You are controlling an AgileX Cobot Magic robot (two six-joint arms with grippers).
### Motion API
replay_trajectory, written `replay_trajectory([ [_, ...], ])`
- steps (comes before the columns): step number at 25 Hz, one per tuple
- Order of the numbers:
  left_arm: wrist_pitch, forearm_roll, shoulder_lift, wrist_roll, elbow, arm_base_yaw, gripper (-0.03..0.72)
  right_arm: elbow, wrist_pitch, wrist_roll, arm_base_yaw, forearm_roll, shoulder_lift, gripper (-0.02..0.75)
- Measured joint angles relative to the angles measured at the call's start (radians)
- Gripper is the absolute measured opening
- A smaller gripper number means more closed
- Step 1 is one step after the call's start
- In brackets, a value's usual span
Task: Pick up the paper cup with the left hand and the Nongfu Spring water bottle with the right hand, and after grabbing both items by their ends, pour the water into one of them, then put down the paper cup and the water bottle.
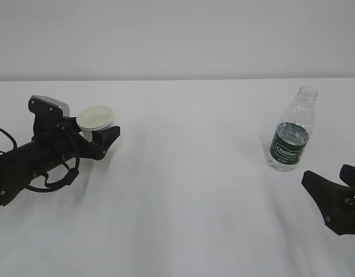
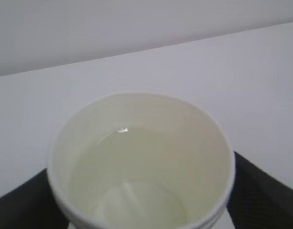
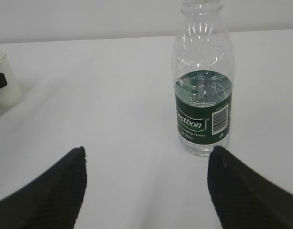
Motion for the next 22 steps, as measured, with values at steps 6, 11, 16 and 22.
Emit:
replay_trajectory([
  [6, -0.004, -0.005, 0.000, 0.000, 0.036, 0.000, 0.690, 0.000, 0.000, 0.000, 0.000, 0.000, 0.000, 0.592],
  [11, -0.004, -0.006, 0.000, 0.000, 0.050, 0.000, 0.691, 0.000, 0.000, 0.000, 0.000, 0.000, 0.000, 0.592],
  [16, -0.006, -0.010, 0.000, 0.000, 0.060, 0.000, 0.691, 0.000, 0.000, 0.000, 0.000, 0.000, 0.000, 0.592],
  [22, -0.006, -0.020, -0.023, 0.000, 0.095, 0.000, 0.691, 0.000, 0.000, 0.000, 0.000, 0.000, 0.000, 0.592],
])
